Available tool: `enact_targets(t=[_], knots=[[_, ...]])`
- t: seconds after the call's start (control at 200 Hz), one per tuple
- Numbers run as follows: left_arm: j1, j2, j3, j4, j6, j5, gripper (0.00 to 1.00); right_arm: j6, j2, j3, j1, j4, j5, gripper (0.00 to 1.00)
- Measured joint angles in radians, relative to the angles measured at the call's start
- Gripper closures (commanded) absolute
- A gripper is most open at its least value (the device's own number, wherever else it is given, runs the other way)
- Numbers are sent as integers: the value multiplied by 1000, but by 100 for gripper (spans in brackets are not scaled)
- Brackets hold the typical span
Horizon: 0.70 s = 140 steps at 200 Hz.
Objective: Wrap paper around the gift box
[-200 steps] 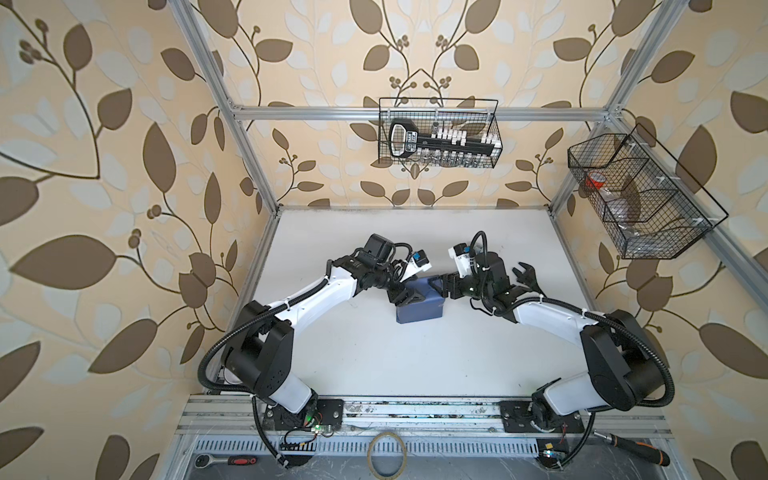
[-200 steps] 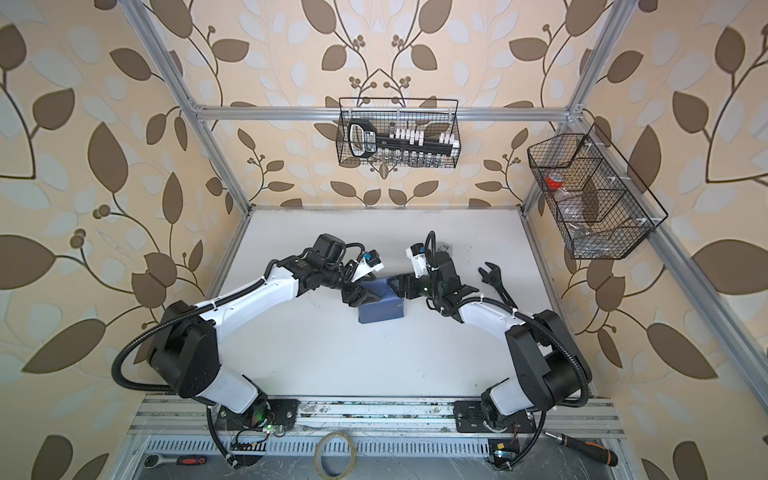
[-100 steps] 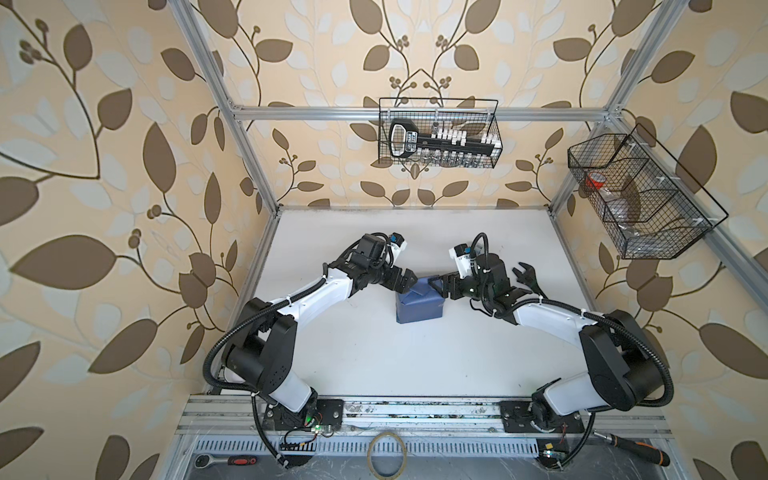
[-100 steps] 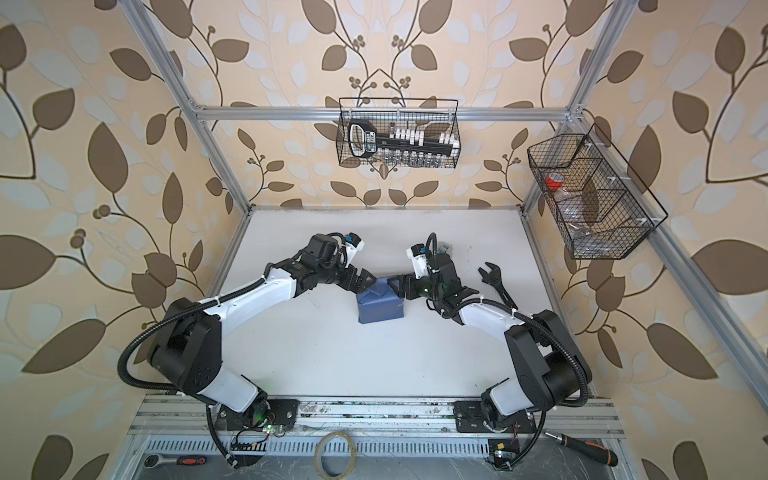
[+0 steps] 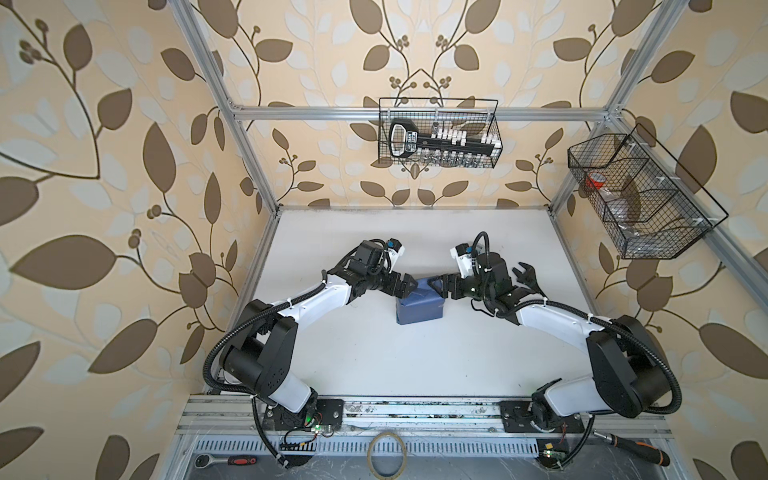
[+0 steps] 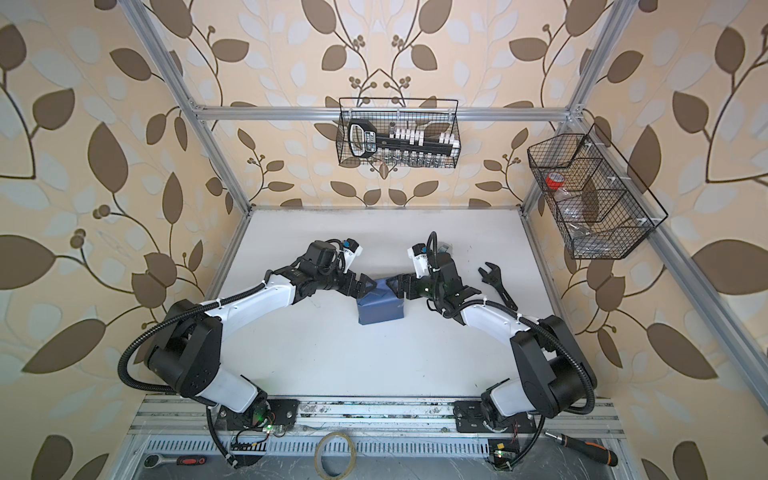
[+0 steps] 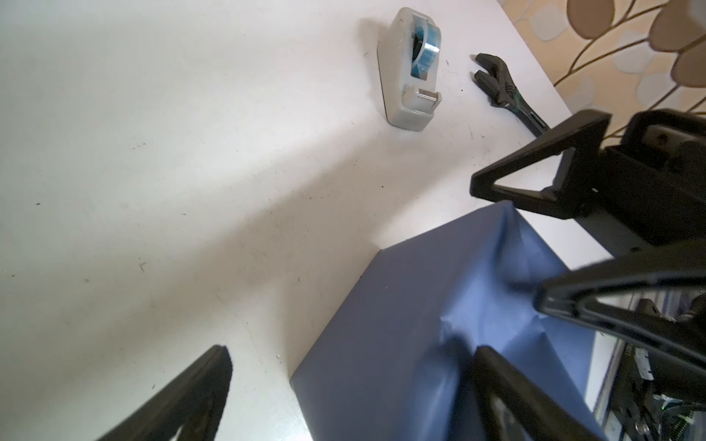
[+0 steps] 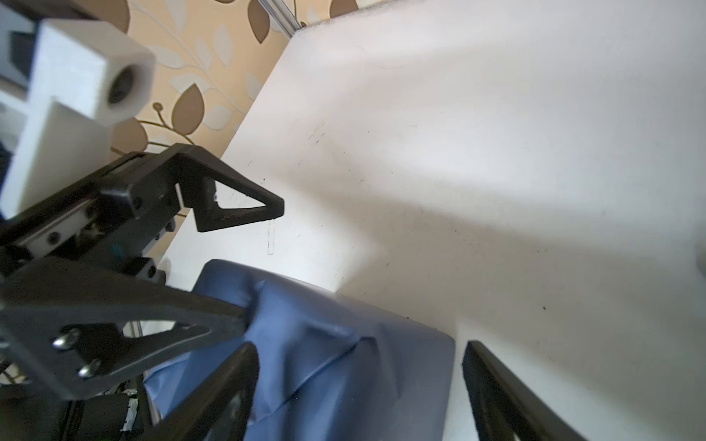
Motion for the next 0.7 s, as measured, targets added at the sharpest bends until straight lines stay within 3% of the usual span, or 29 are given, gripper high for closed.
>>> enact_targets(t=[0.7], knots=[[0, -5, -1, -9, -55, -2, 1, 114, 4, -123, 82, 153, 11, 8]])
